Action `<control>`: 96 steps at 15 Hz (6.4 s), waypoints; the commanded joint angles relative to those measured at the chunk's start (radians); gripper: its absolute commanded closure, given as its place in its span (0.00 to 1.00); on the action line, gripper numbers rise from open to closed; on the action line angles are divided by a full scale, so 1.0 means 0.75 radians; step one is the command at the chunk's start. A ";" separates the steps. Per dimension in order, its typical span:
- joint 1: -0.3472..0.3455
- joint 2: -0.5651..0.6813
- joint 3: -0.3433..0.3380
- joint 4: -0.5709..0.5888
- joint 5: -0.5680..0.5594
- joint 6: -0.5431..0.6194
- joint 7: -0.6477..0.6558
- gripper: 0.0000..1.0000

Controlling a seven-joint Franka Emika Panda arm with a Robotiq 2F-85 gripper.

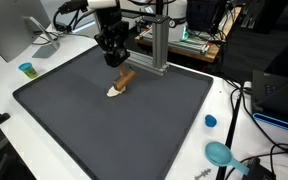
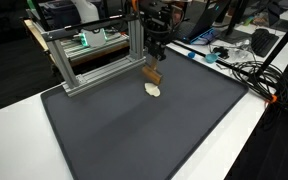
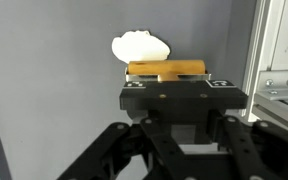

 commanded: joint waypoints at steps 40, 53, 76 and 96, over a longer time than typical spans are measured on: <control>-0.040 0.145 0.004 0.018 0.358 0.205 -0.394 0.78; 0.053 0.055 -0.084 -0.029 -0.015 0.190 -0.057 0.78; 0.176 0.483 -0.103 0.367 -0.405 -0.196 0.624 0.78; 0.098 0.313 -0.071 0.446 -0.195 -0.349 0.696 0.53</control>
